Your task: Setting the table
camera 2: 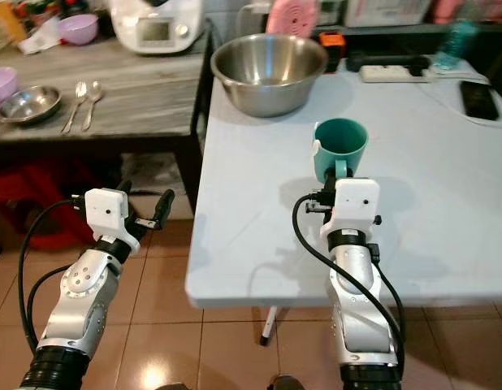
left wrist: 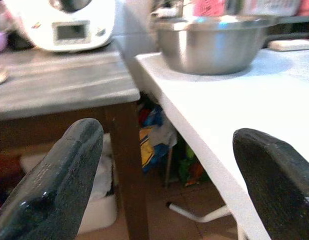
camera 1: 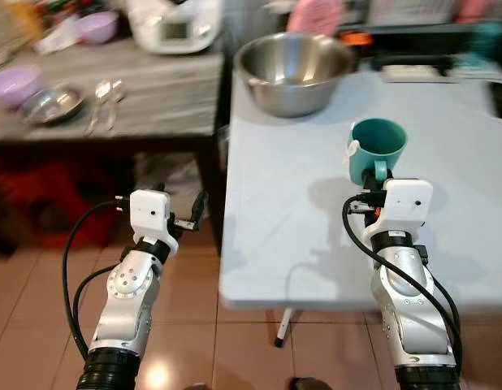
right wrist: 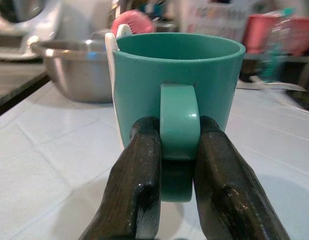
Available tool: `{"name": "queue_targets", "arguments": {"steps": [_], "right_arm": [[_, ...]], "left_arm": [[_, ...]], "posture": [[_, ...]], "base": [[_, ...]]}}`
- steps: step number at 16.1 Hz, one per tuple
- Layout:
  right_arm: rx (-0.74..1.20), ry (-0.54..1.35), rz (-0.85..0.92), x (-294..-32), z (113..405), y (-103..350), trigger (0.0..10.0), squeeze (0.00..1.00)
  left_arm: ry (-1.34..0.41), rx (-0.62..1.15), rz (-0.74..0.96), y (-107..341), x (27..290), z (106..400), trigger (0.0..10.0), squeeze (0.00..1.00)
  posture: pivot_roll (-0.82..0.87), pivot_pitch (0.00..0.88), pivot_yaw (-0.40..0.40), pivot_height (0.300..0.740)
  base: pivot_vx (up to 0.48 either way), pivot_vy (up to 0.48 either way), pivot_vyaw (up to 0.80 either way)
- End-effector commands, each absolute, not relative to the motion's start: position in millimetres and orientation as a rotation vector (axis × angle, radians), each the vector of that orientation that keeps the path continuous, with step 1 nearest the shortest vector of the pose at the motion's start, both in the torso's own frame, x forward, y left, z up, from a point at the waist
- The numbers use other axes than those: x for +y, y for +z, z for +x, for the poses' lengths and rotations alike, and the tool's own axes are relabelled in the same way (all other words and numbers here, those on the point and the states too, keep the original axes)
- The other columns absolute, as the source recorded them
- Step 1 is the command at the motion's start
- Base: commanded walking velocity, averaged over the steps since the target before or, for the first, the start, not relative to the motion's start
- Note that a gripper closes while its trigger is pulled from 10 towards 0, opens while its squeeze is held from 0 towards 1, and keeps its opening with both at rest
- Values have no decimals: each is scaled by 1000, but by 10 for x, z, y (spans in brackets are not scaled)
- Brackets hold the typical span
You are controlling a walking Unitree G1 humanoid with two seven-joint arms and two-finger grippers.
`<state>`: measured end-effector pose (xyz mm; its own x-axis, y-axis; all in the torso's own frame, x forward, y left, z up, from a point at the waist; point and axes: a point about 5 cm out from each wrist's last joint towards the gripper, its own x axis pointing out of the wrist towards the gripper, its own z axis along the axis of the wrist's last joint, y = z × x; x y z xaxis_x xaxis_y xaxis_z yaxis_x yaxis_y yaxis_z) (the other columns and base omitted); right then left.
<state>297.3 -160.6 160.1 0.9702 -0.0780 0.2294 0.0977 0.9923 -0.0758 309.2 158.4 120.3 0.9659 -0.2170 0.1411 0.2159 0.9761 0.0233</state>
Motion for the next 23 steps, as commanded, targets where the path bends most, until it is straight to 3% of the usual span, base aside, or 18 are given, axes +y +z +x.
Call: {"name": "queue_targets", "arguments": {"steps": [1,4,16,23], "right_arm": [[-235,-75,-78,-1567,2952,1591,10000,0],[-229,-80,-80,-1593,2927,1560,10000,0],[-221,-44,-101,-1572,2880,1480,10000,0],[-216,-49,-90,-1562,2885,1451,10000,0]], "left_arm": [[-195,-128,26,1162,1670,3081,10000,0],[-193,-128,27,1157,1671,3080,10000,0],[-133,-128,36,1129,1741,3041,10000,0],[-108,-122,38,1117,1691,3045,10000,0]], "posture": [[-119,113,83,740],[-123,112,86,740],[-109,107,79,740],[-111,89,85,740]], "base": [[0,480,-800],[0,480,-677],[0,480,0],[0,480,678]]}}
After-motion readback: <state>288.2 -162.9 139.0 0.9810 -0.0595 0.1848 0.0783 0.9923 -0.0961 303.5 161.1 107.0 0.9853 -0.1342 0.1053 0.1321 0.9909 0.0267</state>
